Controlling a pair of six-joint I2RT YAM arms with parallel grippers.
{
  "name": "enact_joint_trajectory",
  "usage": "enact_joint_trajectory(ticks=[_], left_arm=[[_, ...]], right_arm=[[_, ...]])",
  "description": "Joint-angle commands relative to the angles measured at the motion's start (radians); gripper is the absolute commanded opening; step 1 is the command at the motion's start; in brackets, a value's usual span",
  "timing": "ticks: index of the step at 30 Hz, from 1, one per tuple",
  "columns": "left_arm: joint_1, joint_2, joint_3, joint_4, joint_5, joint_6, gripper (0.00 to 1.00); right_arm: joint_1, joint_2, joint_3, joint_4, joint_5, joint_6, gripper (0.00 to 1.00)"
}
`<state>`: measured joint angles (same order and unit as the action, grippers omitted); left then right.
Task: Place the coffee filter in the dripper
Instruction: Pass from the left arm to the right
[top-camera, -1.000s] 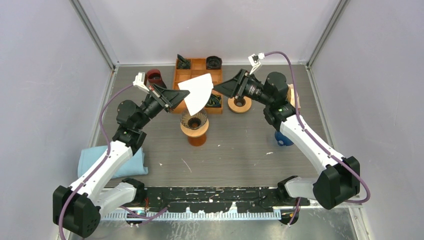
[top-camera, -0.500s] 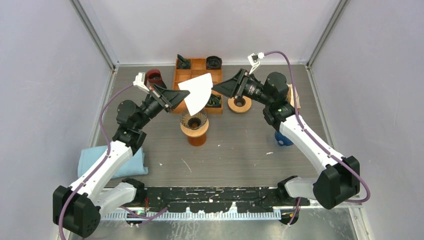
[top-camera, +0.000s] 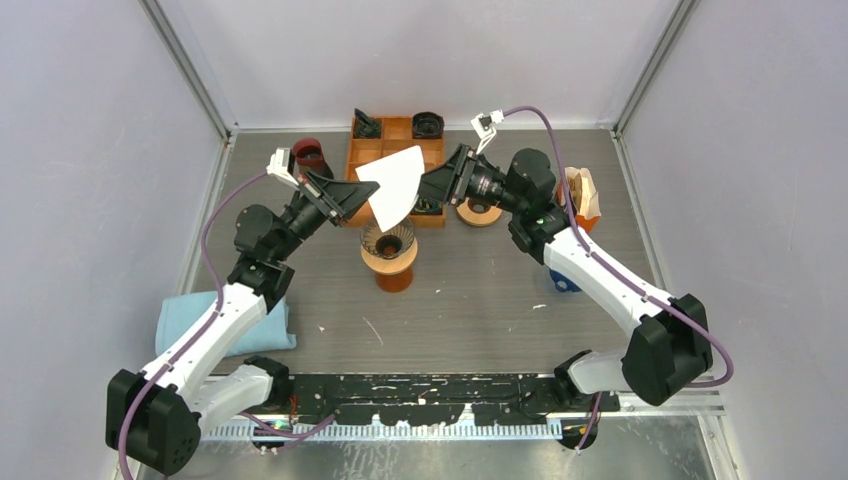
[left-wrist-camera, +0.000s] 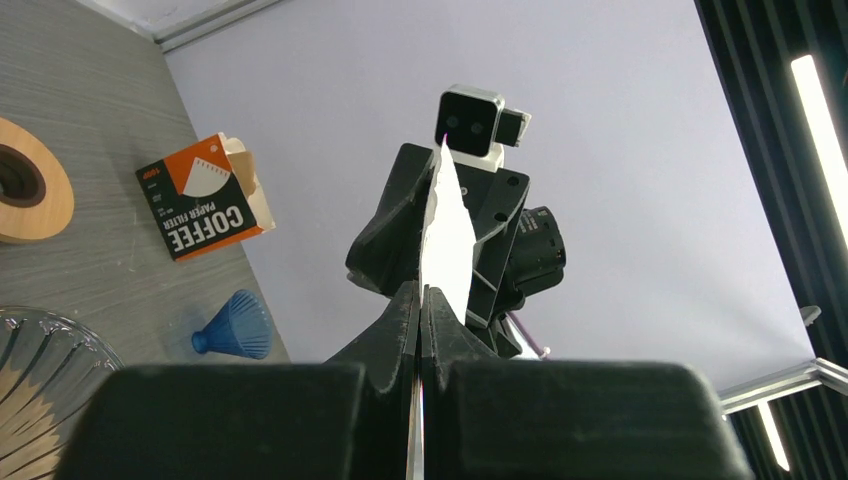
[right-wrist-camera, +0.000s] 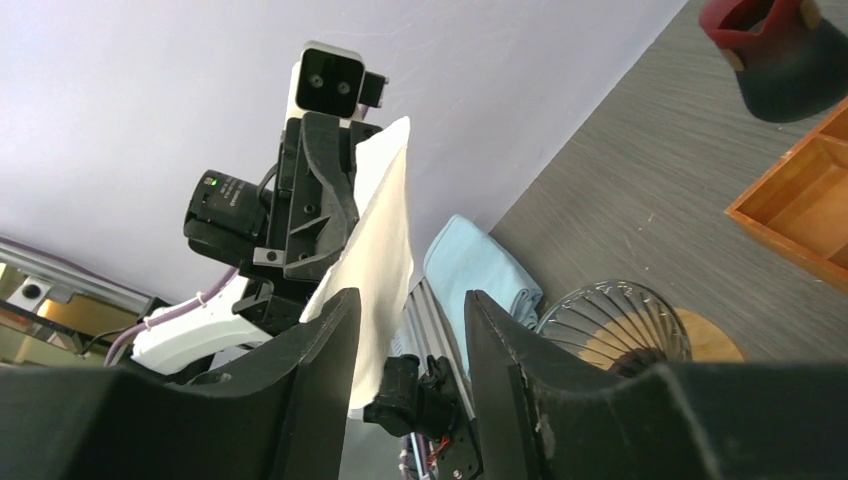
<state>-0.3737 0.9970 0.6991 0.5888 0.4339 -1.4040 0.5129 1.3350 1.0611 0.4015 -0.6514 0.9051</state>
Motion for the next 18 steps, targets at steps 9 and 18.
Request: enact_joint_trajectory(ticks=[9,18], left_arm=[[-0.018,-0.029,-0.030,0.113,-0.062,-0.010,0.00],[-0.018,-0.040,-0.050,0.084,-0.080,-0.006,0.21]], right_arm=[[0.037,-0.002,-0.008,0.164,0.015,0.043,0.14],[0.038,-0.049,0.022,0.029,0.045,-0.059,0.01]])
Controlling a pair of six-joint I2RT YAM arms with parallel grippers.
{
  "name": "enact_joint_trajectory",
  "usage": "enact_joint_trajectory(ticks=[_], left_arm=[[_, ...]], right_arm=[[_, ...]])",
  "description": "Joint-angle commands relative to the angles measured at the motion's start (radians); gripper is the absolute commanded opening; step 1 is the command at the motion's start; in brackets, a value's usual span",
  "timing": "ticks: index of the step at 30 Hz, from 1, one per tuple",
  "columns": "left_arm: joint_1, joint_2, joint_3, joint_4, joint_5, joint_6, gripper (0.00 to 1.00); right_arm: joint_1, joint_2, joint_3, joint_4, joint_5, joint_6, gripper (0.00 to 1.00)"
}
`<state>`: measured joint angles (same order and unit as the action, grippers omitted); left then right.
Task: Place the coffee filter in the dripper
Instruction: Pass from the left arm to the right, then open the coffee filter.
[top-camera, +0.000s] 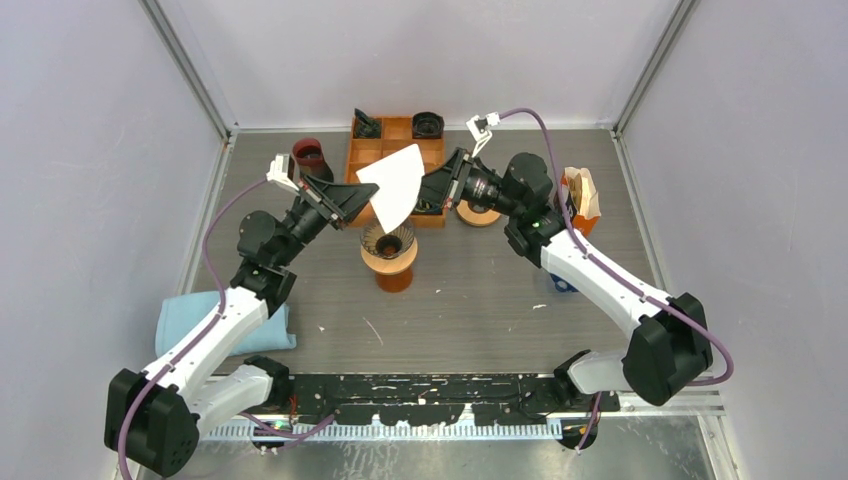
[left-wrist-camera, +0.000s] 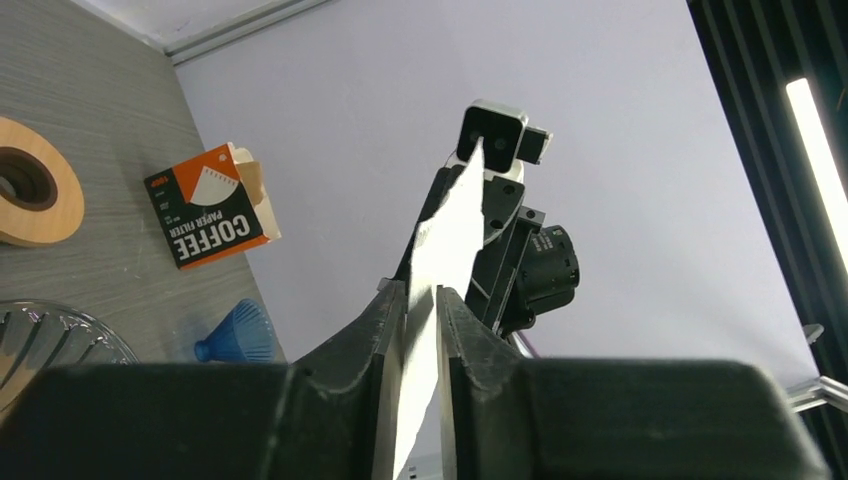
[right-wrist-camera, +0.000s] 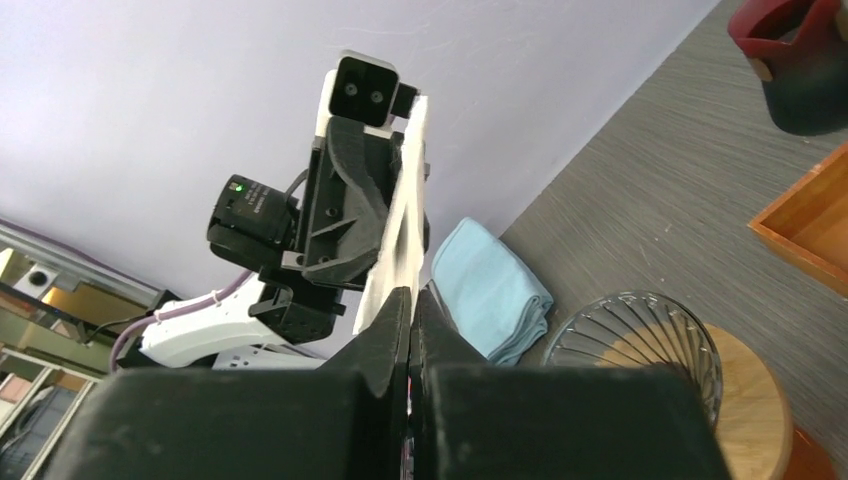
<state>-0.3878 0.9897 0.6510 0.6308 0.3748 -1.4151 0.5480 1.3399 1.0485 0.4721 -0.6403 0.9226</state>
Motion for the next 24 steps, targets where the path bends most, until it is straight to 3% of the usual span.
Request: enact_joint_trajectory(ticks=[1,6,13,17,24], left_arm=[[-0.004,-0.037,-0.003,0.033,-0.024,0.012,0.25],[-0.003,-0.075,0.008,-0.111,-0.043,0.078,0.53],[-0.013,-0.133,0.091,-0.400,-0.094,0.239,0.75],[-0.044,-0.133,0.173,-0.553,-0.137,0.341,0.83],[-0.170,-0.088,0.254,-0.647,-0.240,0.476,0.91]], right_arm=[[0.003,-0.061,0.044,-0.078,0.042,-0.100,0.01],[0.003,-0.102,0.111,-0.301,0.109,-0.223,0.01],[0.003,-0.149,0.228,-0.653,0.266,-0.383,0.01],[0.008,-0.156,0.306,-0.822,0.391,-0.465,0.01],[0.037,-0.134,0.440,-1.038,0.562,-0.559,0.01]])
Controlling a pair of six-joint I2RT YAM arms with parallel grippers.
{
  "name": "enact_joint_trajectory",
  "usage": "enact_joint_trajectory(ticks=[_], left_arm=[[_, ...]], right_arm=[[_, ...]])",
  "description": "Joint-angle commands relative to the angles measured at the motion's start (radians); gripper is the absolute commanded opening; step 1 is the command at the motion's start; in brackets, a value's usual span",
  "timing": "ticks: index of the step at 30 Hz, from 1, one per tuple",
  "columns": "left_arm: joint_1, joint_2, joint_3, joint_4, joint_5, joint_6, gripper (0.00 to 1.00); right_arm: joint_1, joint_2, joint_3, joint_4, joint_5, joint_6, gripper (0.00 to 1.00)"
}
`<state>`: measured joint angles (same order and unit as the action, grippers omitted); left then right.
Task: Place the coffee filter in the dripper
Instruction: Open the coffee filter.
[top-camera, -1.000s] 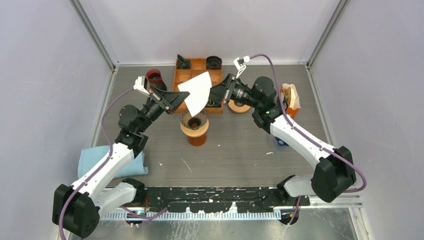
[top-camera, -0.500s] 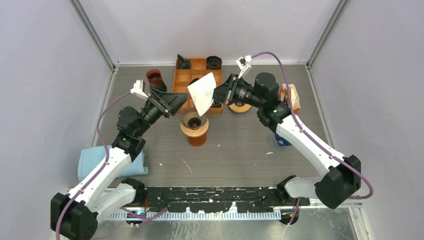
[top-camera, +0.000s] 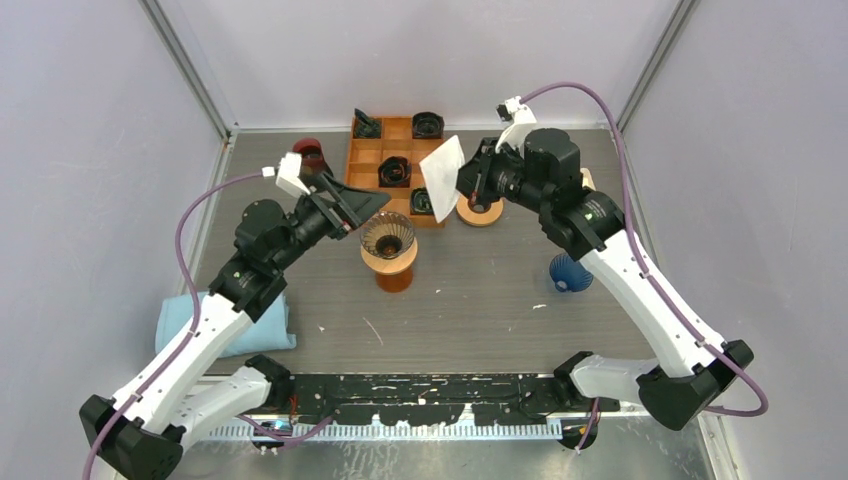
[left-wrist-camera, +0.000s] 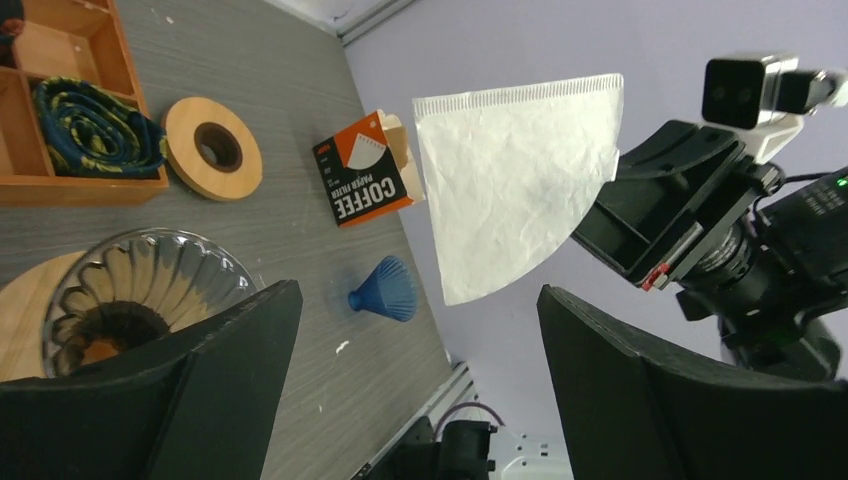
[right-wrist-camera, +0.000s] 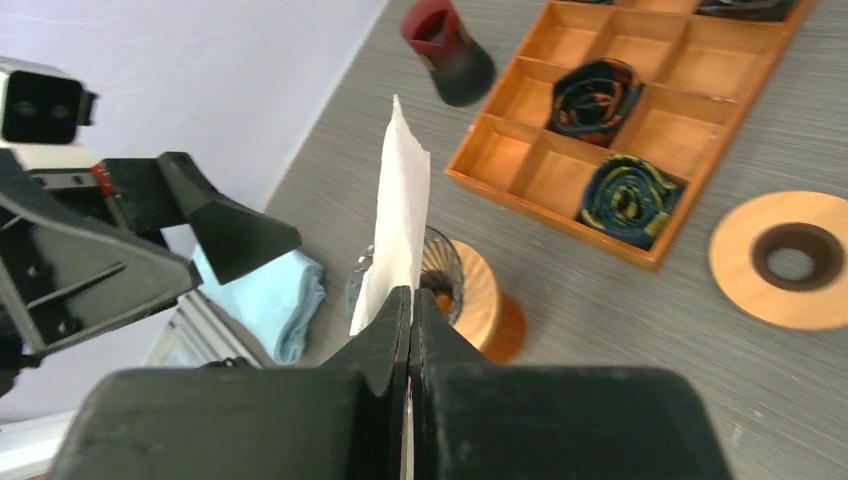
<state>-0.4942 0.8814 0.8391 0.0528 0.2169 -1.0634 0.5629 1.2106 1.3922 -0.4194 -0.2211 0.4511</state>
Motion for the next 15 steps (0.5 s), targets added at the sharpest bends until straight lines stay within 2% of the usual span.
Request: enact_joint_trajectory(ticks=[1,15], left_arm=[[-0.083,0.029,0.073,-0.072,-0.094,0.141,0.91],[-0.251,0.124,0.113,-0.051,-0.219,0.260,0.94]], right_arm=[[0.029,0.004,0.114,-0.172,0.169,-0.096,0.01],[0.194,0.182,0.337,-0.513,0.534,-0.134,0.01]])
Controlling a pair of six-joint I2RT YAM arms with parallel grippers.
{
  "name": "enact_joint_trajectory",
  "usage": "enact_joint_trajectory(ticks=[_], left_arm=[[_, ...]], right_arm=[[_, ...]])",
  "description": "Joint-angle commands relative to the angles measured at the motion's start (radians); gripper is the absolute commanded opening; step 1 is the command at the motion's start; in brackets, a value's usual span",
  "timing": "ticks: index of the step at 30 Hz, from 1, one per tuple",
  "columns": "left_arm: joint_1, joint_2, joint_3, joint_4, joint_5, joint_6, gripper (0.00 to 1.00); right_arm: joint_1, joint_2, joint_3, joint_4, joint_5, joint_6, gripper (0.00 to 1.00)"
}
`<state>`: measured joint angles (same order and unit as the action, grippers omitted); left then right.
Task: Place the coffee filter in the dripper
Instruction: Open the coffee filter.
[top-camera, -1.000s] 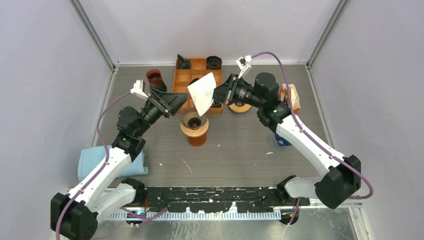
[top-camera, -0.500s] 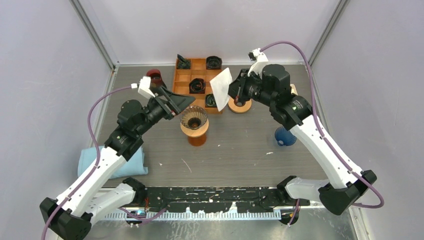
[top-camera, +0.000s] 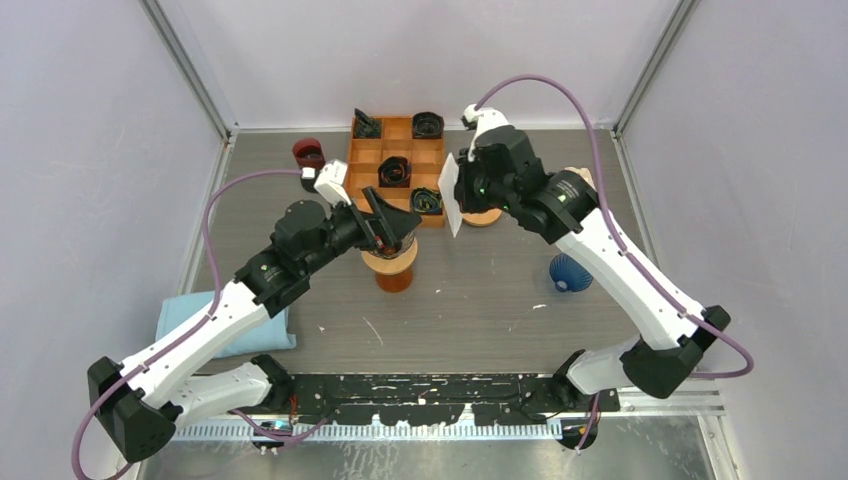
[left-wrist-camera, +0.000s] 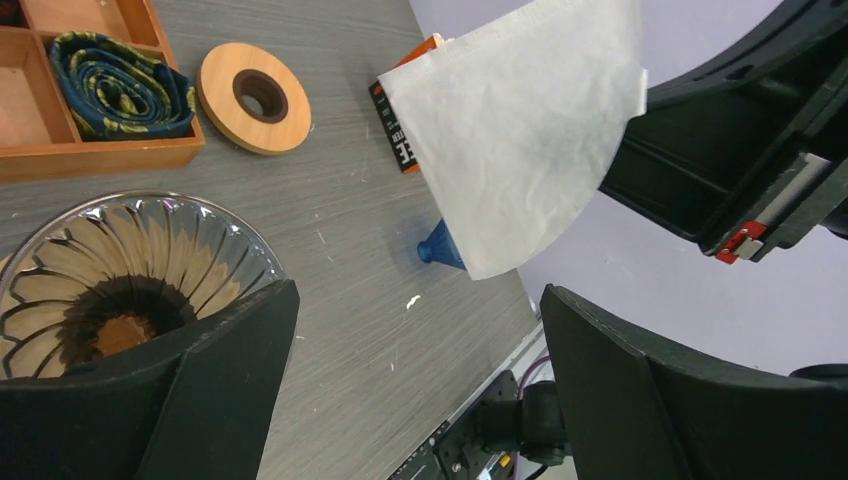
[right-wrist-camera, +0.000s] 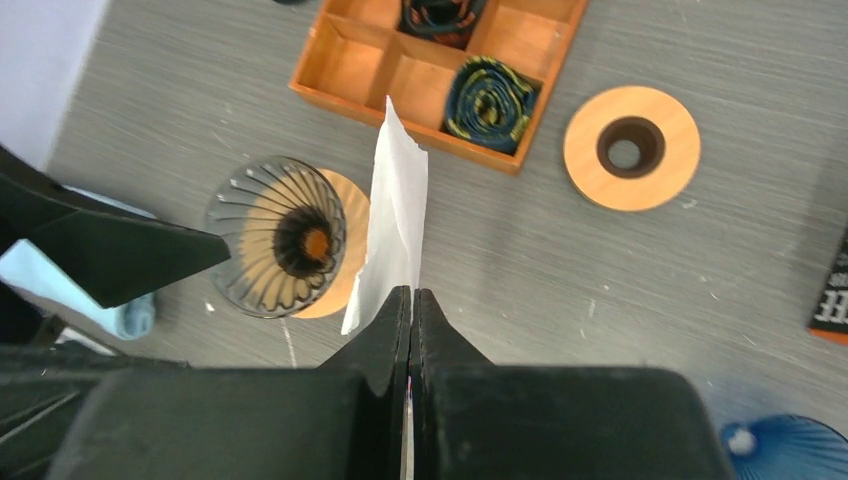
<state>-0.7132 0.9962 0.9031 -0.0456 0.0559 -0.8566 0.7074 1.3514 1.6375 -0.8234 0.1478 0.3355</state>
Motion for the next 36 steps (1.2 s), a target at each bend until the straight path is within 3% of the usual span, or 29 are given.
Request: enact_joint_trajectory(ticks=[1,6,14,36], left_arm=[[-0.043,0.015,0.049,0.053,-0.064,0.057,0.95],[-0.101,0.049,0.050,0.076,-0.118,0.079,0.96],[-0.181,0.097,0.051,0.115,-0.223,0.098,0.96],[-0.246,0.151,0.063,0.158,-0.465,0.209,0.93]], right_arm=[[0.063,0.058,0.107,-0.129,0.196,-0.015,0.01],[0.130,0.159,0.205,-0.241,0.330,0.001,0.01],[0.179,0.239,0.284,-0.324,0.384,0.054,0.01],[0.239,0.295,0.382,-0.406,0.357,0.085,0.01]])
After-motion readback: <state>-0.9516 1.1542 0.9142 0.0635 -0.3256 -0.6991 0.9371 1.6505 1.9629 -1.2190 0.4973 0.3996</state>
